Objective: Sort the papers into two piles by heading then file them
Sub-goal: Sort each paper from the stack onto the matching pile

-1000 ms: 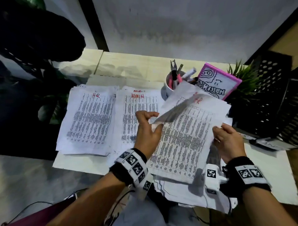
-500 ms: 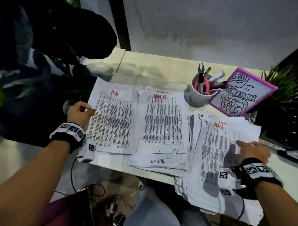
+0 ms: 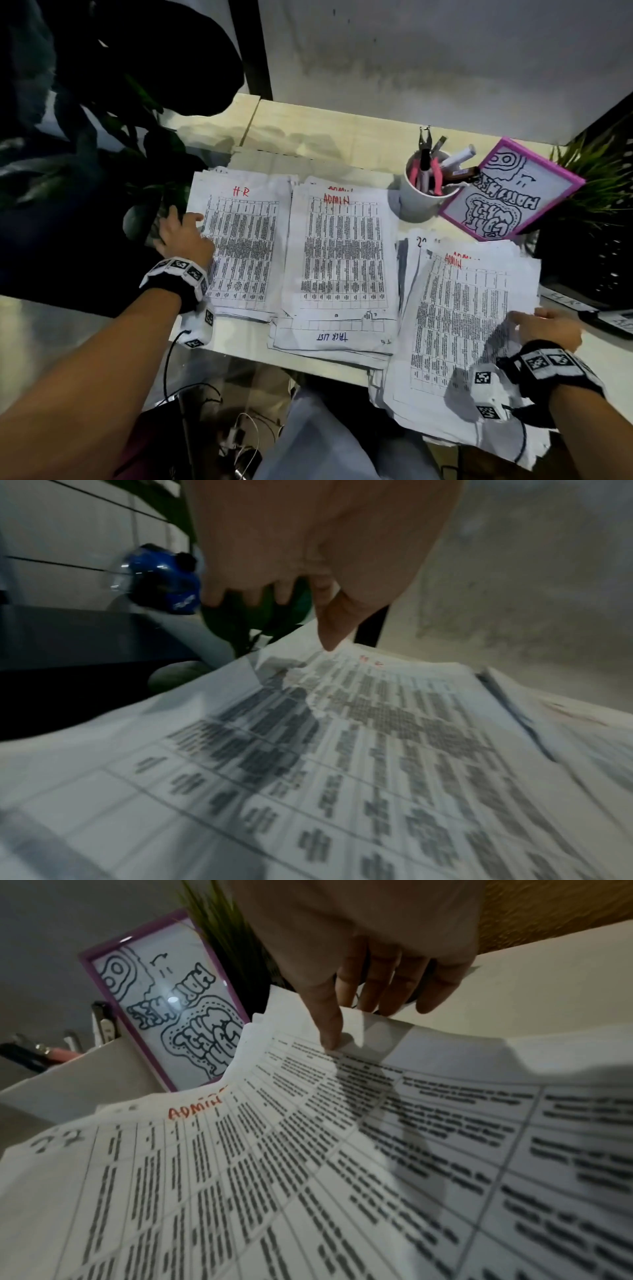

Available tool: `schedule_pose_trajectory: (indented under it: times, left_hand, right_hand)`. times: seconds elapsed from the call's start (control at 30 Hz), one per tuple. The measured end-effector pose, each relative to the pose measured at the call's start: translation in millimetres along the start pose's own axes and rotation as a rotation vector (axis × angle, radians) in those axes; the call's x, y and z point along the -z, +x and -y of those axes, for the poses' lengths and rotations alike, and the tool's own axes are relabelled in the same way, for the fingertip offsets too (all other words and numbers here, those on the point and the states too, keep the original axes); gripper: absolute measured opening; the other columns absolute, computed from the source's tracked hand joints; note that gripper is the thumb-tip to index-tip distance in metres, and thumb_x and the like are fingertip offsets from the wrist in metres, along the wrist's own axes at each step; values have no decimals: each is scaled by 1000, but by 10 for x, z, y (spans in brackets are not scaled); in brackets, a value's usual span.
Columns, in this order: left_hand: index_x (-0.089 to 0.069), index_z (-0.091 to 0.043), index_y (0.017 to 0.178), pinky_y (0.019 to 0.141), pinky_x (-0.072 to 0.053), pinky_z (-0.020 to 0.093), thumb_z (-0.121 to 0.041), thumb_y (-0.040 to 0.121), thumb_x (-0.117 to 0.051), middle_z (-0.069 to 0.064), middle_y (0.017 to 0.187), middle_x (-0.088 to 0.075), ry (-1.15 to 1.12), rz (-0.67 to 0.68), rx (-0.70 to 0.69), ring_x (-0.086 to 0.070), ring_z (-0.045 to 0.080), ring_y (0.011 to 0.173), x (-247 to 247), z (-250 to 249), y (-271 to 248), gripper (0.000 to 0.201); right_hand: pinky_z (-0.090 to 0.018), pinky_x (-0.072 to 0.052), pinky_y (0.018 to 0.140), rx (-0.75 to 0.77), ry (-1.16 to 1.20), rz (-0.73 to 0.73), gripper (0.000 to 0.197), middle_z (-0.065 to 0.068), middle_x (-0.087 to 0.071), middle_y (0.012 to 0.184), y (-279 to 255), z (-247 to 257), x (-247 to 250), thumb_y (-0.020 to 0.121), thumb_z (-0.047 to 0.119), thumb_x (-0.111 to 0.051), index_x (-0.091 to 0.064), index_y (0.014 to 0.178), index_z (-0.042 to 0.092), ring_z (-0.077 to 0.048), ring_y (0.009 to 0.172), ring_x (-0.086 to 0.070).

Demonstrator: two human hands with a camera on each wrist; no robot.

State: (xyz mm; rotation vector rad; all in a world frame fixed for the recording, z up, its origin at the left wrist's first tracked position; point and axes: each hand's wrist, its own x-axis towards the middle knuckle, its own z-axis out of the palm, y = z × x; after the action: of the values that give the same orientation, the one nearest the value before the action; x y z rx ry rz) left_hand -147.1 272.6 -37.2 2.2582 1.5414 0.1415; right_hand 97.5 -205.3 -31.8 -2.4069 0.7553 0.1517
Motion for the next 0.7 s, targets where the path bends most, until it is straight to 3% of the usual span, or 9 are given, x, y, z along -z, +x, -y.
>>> schedule_pose_trajectory:
  times: [0.07, 0.13, 0.27, 0.37, 0.5, 0.57, 0.7]
  left_hand:
    - [-51, -11, 124, 113, -11, 54, 2, 78, -56, 15, 156, -16, -3, -73, -83, -11, 37, 143, -35, -215, -149, 49]
    - [-51, -9, 125, 114, -17, 49, 3, 78, -56, 13, 155, -20, -72, -101, -196, -14, 35, 143, -99, -502, -310, 48]
    - [-52, -9, 124, 112, -28, 42, 1, 85, -53, 10, 150, -29, -282, 91, -459, -25, 30, 138, -365, -1175, -719, 41]
    - [-51, -7, 123, 108, -35, 39, 4, 86, -50, 12, 137, -42, -390, 220, -634, -38, 27, 128, -597, -1657, -1115, 39]
    - [-50, -5, 124, 89, -49, 36, 1, 90, -45, 10, 117, -56, -534, 379, -627, -56, 21, 96, -886, -2117, -1542, 35]
    - [-50, -5, 123, 82, -52, 38, -3, 92, -45, 12, 108, -62, -531, 442, -590, -61, 25, 86, -1027, -2233, -1682, 32]
    - [-51, -2, 122, 86, -51, 37, -1, 92, -45, 16, 107, -65, -497, 536, -442, -62, 32, 97, -1252, -2356, -1867, 31]
  right_hand:
    - [-31, -44, 75, 13, 52, -2, 27, -19, -67, 99, 18, 0, 20, 75, 5, -71, -66, 101, 4, -26, 78, -57]
    - [-29, -43, 73, 32, 83, 10, 18, -14, -62, 86, 26, 3, 46, 76, 6, -71, -67, 94, 3, -24, 74, -54]
    - [-27, -41, 67, 77, 100, 25, 5, -14, -58, 71, 22, -7, 72, 75, 3, -70, -66, 75, 2, -24, 65, -53]
    - [-26, -43, 67, 135, 115, 17, 6, -11, -60, 70, 30, -25, 96, 73, 5, -73, -68, 76, 1, -23, 65, -53]
    - [-23, -42, 73, 210, 152, 1, 14, -11, -65, 78, 113, -109, 139, 75, 3, -73, -73, 88, 0, -19, 72, -56]
    - [-22, -40, 76, 255, 172, -3, 17, -14, -71, 88, 169, -168, 149, 76, 1, -72, -74, 93, 1, -19, 77, -57]
    - [-22, -44, 80, 335, 278, -3, 17, -10, -70, 89, 238, -283, 244, 79, -2, -69, -74, 94, 2, -16, 79, -60]
